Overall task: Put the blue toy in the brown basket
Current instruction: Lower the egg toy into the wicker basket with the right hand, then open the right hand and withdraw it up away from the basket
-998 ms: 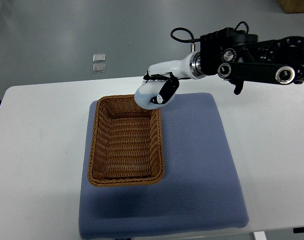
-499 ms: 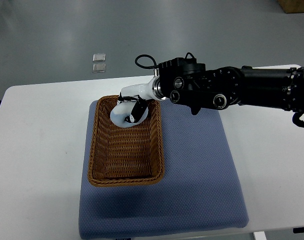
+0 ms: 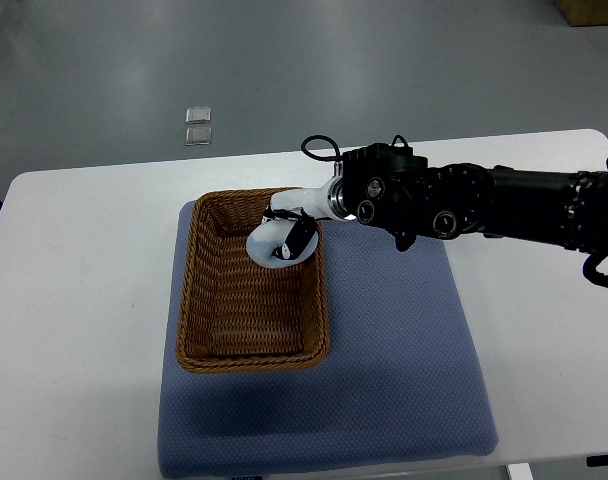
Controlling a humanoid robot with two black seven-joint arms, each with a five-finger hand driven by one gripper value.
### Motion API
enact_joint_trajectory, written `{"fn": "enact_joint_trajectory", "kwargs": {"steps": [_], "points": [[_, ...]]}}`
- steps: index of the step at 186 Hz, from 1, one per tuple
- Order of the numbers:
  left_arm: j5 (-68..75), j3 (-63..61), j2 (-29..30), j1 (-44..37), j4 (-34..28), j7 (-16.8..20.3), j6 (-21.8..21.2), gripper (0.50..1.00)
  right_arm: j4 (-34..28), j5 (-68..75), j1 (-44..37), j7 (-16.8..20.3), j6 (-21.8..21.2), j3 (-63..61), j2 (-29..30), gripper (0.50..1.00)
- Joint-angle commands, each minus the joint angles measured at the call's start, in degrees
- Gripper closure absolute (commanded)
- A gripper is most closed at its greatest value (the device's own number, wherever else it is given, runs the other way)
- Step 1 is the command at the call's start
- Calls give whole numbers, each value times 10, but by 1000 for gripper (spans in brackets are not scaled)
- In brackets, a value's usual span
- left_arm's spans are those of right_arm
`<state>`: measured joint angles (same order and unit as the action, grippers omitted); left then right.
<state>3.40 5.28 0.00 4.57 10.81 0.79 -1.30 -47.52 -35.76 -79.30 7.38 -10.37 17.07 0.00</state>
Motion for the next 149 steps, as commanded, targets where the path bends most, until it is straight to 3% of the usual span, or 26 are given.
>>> {"fn": "enact_joint_trajectory", "kwargs": {"steps": [1, 49, 98, 149], "points": [[0, 0, 0, 0, 0, 0, 0, 500, -1, 1, 1, -1, 0, -1, 0, 951], [0, 0, 0, 0, 0, 0, 1, 500, -7, 3, 6, -3, -1, -22, 0, 889], [0, 0, 0, 0, 0, 0, 0, 500, -12, 3, 19, -6, -2, -24, 0, 748], [0, 0, 0, 0, 0, 0, 0, 500, -12, 3, 23, -7, -8, -26, 0, 711]]}}
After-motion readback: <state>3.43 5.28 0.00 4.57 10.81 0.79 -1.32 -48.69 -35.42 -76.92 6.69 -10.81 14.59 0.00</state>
